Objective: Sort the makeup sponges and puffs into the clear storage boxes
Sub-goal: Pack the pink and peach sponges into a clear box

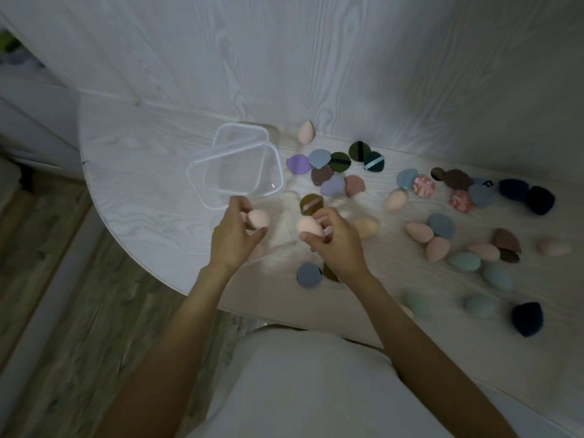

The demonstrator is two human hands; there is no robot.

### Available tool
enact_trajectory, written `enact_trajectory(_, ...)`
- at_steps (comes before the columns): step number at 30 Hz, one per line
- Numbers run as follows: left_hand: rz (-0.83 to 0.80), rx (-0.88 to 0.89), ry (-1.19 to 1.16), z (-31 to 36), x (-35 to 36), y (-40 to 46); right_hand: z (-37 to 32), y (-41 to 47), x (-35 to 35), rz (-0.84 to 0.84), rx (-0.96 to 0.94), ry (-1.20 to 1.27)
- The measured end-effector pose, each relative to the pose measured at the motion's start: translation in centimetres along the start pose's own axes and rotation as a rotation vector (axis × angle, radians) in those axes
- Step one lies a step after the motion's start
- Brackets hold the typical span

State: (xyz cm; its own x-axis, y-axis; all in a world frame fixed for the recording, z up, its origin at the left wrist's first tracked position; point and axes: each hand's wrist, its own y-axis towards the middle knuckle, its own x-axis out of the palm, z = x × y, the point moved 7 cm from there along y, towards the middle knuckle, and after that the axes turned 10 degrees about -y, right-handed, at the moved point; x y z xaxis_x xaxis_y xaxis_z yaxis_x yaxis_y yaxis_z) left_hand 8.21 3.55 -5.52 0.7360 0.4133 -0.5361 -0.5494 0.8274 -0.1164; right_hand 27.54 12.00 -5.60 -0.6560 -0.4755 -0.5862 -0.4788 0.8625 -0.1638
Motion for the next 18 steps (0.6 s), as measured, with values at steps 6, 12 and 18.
enact_trajectory(6,-0.33,0.095,0.346,-1.0,4.1,1.2,-1.0,-1.2,-0.2,0.089,-0.061,-0.153)
enact_trajectory(12,-0.372,0.076,0.258,-1.8,3.6,0.9,-0.8,-1.6,-0.3,0.168,-0.051,-0.112)
enact_trajectory(18,-0.498,0.109,0.331,-2.5,3.3,-1.7,-1.3,-1.3,0.5,0.151,-0.063,-0.098)
